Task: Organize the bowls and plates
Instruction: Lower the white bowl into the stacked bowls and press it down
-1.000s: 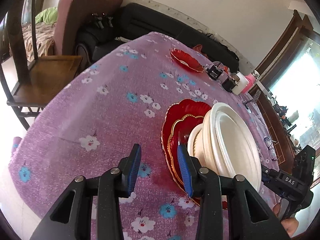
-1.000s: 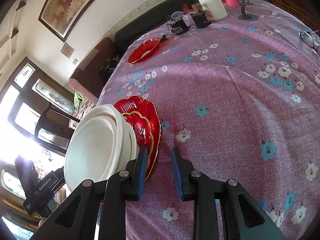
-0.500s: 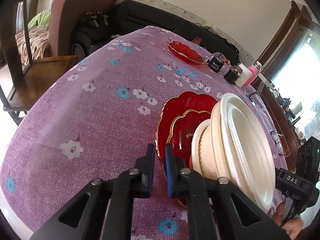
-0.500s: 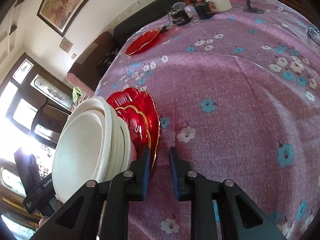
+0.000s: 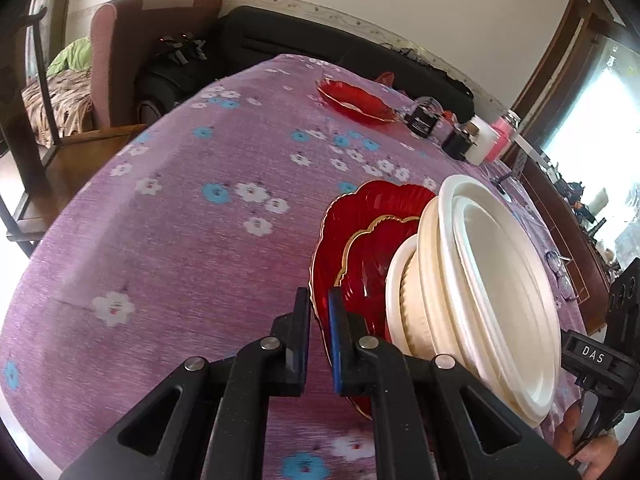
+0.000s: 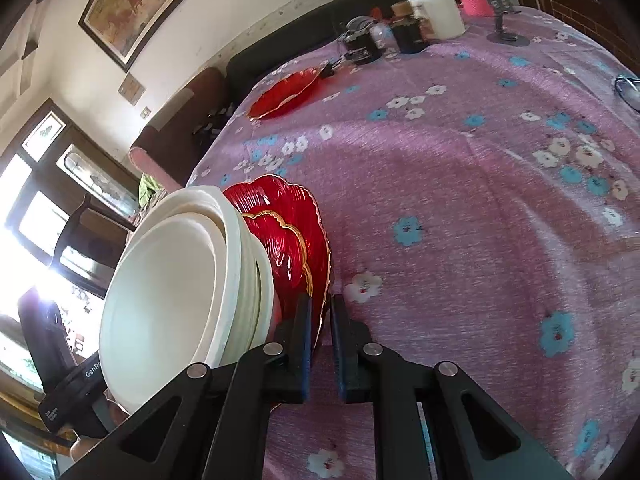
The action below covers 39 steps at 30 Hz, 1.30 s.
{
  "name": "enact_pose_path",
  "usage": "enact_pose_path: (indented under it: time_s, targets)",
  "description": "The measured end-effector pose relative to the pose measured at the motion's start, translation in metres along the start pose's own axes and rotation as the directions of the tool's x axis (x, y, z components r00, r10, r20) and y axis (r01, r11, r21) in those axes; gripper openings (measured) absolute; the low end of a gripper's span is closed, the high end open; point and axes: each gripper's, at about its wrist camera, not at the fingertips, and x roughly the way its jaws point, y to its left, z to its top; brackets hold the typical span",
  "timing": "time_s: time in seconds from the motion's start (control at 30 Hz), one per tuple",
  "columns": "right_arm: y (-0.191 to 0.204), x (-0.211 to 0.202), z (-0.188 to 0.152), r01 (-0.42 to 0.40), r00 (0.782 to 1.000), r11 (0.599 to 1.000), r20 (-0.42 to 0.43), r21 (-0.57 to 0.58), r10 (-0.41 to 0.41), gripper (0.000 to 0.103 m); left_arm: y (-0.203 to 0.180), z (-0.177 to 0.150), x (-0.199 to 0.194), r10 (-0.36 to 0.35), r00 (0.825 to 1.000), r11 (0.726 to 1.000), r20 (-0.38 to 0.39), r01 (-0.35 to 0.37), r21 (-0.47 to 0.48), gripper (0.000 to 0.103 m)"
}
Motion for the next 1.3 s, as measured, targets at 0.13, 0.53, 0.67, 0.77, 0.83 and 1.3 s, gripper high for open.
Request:
enact_pose_path:
  time_s: [0.13, 0.53, 0.67, 0.77, 0.83, 1.3]
  targets:
    - [-0.015, -0.018, 0.002, 0.02, 0.999, 1.0, 0.033, 0.017, -0.02, 0.01, -0.022, -0.002, 0.009, -0.016, 1.0, 1.0, -0.016, 0.016, 0.019, 0.007]
    - [-0.082, -0.06, 0.006, 0.053, 0.994, 0.992, 0.092, 0.112, -0.064, 0.01, -0.095, -0.007, 0.041, -0.026, 0.999, 0.993, -0.047, 0.031, 0.111, 0.005]
    - [-0.097, -0.064, 0.009, 0.059, 0.992, 0.988, 0.105, 0.143, -0.074, 0.01, -0.113, -0.003, 0.051, -0.016, 0.999, 0.991, -0.048, 0.022, 0.135, 0.005]
    - [-0.104, -0.062, 0.013, 0.066, 0.99, 0.985, 0.112, 0.157, -0.084, 0.01, -0.122, 0.001, 0.058, 0.002, 0.999, 0.989, -0.043, 0.005, 0.149, 0.005]
    - [-0.108, -0.059, 0.017, 0.061, 0.99, 0.984, 0.116, 0.169, -0.081, 0.01, -0.126, 0.003, 0.062, 0.012, 0.999, 0.987, -0.032, -0.007, 0.16, 0.005]
    - [-0.11, -0.049, 0.028, 0.094, 0.978, 0.987, 0.174, 0.133, -0.117, 0.01, -0.136, 0.009, 0.077, 0.033, 0.998, 0.985, 0.057, -0.042, 0.169, 0.006]
